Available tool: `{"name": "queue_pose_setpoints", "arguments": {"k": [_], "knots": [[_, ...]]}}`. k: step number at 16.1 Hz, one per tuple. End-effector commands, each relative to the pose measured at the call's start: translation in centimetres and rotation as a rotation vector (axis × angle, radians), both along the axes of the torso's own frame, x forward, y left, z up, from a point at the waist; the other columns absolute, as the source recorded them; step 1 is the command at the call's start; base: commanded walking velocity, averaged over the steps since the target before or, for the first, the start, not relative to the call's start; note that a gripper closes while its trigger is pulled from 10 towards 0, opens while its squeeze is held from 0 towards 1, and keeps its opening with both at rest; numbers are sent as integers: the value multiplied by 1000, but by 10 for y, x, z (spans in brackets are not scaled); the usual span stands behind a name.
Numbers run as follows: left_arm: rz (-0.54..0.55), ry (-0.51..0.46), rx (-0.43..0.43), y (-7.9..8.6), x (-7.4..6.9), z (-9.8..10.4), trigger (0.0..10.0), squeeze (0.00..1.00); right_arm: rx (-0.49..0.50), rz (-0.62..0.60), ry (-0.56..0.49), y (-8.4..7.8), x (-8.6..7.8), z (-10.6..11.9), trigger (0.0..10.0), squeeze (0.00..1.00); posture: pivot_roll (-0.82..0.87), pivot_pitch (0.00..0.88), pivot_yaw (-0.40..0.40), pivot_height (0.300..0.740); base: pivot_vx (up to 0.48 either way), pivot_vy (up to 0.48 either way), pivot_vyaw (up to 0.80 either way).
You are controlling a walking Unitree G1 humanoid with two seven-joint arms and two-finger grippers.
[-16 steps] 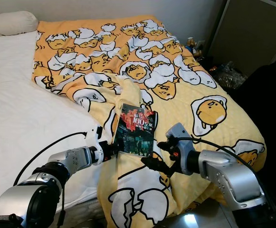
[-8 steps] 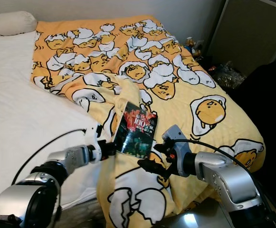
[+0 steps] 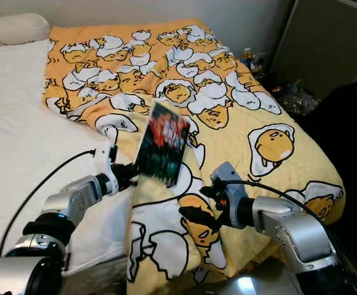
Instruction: Clean up the room
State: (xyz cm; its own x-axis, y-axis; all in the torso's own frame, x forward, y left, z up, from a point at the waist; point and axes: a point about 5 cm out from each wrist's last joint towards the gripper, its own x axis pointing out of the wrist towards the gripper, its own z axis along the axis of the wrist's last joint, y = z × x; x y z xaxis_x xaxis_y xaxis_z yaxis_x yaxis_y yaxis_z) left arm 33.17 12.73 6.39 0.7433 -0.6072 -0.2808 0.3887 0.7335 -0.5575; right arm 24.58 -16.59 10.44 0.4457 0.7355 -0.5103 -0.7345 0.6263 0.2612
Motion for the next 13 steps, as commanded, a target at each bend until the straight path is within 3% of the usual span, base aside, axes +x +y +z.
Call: {"name": "queue_pose_setpoints", "arguments": {"k": [1,3,4,5,7,8,9,10,11,12,13], "knots": [[56,-22,-150,1,9,21,0,0,-12,11,-10,-1,2,0,10000,0,-187,0,26,740,0,0,0],[59,76,-250,-3,6,19,0,0,-14,14,-11,-1,3,-1,10000,0,-181,0,25,740,0,0,0],[56,100,-243,-4,4,16,0,0,-14,14,-12,-1,3,-1,10000,0,-180,0,26,740,0,0,0],[53,172,-163,-4,-1,4,0,0,-15,15,-15,0,4,-2,10000,0,-177,0,25,740,0,0,0],[7,210,21,-5,-9,-10,0,0,-20,21,-11,1,2,-4,10000,0,-177,0,26,740,0,0,0],[-44,212,139,-6,-14,-18,4275,0,-27,27,-6,0,0,-5,10000,0,-181,0,28,740,0,0,0],[-60,213,177,-7,-16,-20,10000,0,-28,28,-5,0,0,-5,10000,0,-181,0,28,740,0,0,0],[-80,208,186,-8,-16,-21,10000,275,-34,27,-6,-1,-1,-5,10000,0,-188,0,32,740,0,0,0],[-81,202,178,-9,-16,-20,10000,275,-37,28,-6,-2,-1,-5,10000,0,-188,0,32,740,0,0,0],[-81,196,164,-10,-15,-19,10000,1000,-43,29,-7,-2,-1,-5,10000,0,-194,0,34,740,0,0,0],[-73,170,284,-5,-13,-22,10000,1000,-50,34,-10,-2,-1,-6,10000,0,-195,0,38,740,0,0,0]]}}
